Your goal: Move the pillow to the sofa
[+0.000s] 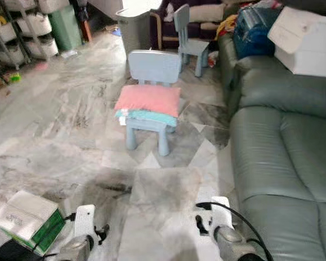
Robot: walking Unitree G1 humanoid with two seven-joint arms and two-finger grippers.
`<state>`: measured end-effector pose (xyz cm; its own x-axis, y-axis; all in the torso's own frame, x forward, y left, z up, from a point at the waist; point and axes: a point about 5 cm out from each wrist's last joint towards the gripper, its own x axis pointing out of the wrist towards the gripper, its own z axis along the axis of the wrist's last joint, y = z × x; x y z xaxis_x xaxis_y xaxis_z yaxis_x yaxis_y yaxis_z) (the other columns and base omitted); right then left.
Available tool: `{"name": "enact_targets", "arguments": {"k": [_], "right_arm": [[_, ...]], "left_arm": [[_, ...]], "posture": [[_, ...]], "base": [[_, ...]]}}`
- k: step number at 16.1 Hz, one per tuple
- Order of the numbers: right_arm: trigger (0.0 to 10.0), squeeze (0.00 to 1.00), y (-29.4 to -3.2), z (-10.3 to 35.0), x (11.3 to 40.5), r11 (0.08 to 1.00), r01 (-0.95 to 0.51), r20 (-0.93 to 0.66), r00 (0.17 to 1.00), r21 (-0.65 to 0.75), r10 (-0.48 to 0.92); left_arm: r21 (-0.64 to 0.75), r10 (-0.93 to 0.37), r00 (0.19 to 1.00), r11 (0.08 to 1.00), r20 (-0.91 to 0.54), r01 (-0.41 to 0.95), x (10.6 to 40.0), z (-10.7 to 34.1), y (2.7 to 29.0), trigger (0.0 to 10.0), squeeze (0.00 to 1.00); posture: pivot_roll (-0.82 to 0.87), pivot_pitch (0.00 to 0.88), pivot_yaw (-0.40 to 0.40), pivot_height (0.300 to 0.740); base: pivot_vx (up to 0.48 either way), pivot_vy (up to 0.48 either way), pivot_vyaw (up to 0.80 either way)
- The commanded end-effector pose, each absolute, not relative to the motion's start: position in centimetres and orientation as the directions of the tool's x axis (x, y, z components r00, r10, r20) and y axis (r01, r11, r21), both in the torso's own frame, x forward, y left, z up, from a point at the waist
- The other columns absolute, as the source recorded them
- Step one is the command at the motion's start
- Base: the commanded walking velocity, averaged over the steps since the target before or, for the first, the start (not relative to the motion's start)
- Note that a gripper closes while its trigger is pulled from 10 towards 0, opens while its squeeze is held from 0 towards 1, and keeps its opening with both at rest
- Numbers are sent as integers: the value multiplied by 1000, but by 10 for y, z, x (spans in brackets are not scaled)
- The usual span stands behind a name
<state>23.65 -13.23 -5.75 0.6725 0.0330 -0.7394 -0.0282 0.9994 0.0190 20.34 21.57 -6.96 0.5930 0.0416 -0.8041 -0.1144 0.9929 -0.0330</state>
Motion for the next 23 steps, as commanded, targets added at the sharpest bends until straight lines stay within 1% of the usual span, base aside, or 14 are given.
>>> {"name": "enact_targets", "arguments": {"k": [1,13,18,19,20,22,23], "right_arm": [[10000,0,-130,-60,232,999,-26,-746,665,25,35],[10000,0,-130,-60,233,999,-17,-744,667,33,36],[10000,0,-130,-60,233,999,-17,-744,667,33,36],[10000,0,-130,-60,233,999,-18,-744,668,32,36],[10000,0,-130,-60,233,999,-25,-743,668,33,41],[10000,0,-129,-60,233,999,-35,-744,666,39,53],[10000,0,-130,-60,233,999,-24,-743,669,21,31]], "left_arm": [[-28,43,603,994,-797,-108,208,-67,216,10000,0],[-22,50,601,993,-797,-112,209,-66,218,10000,0],[6,63,613,995,-788,-95,210,-65,220,10000,0],[52,97,629,995,-771,-90,214,-62,224,10000,0],[56,106,645,994,-756,-98,217,-59,226,10000,0],[35,100,660,993,-745,-111,221,-56,226,10000,0],[6,87,665,992,-741,-124,223,-55,225,10000,0]], "posture": [[-123,0,33,740],[-122,0,32,740],[-123,0,32,740],[-120,0,31,740],[-116,0,31,740],[-116,0,31,740],[-117,0,32,740]], "base": [[0,480,0],[0,470,0],[0,49,0],[0,0,0],[0,0,0],[0,0,0],[0,0,0]]}}
